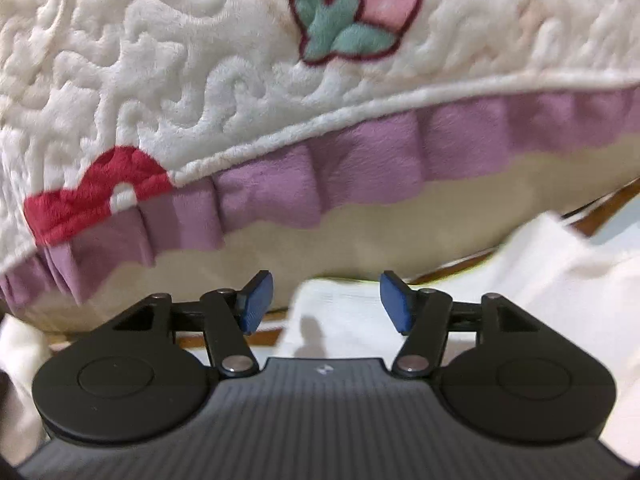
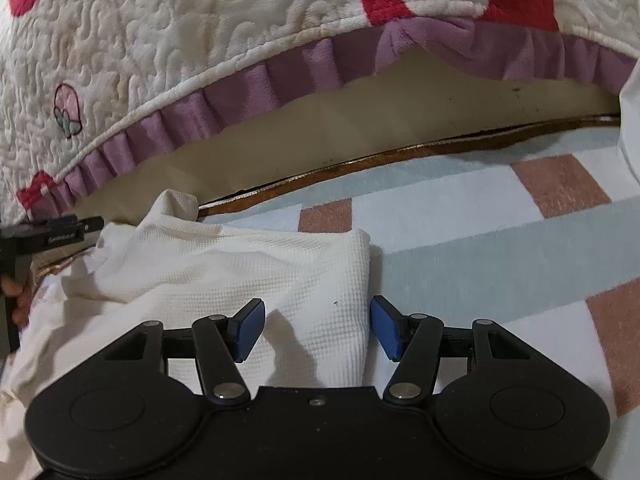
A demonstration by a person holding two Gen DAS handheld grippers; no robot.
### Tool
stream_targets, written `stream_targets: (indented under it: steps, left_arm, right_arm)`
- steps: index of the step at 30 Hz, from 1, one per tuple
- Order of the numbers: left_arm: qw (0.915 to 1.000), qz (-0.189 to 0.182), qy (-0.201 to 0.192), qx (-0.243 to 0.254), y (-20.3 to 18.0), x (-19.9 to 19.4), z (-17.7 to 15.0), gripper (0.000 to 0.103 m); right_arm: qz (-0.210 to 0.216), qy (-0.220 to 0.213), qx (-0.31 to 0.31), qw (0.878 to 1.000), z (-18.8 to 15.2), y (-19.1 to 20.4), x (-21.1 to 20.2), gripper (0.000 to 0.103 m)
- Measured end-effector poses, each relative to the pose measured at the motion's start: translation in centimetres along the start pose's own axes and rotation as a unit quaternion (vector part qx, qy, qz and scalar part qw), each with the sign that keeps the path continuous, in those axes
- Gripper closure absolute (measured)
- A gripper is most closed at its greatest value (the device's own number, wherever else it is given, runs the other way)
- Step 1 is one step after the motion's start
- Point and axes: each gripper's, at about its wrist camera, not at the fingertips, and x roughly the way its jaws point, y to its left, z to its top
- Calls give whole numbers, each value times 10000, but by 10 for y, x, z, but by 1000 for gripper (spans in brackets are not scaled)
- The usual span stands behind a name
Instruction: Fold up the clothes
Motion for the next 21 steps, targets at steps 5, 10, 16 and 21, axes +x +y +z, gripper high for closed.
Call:
stream_targets:
  steps: [5, 10, 16, 21]
  left_arm:
    - [9983, -501, 94, -297, -3, -47, -23, 44]
    - [9920, -808, 736, -634, 15, -80, -62, 44]
    - [9916, -575, 959, -648, 41, -137, -88, 44]
    - [9911, -605, 660, -986, 72, -187, -104, 44]
  right_arm:
    - [346, 167, 521, 9979, 4, -12, -1, 39]
    - [952, 780, 1023, 9871, 8, -29, -4, 38]
    - [1702, 1434, 1994, 9543, -10, -53, -12, 39]
    - [2001, 1040, 2262, 9476, -21, -52, 5, 71]
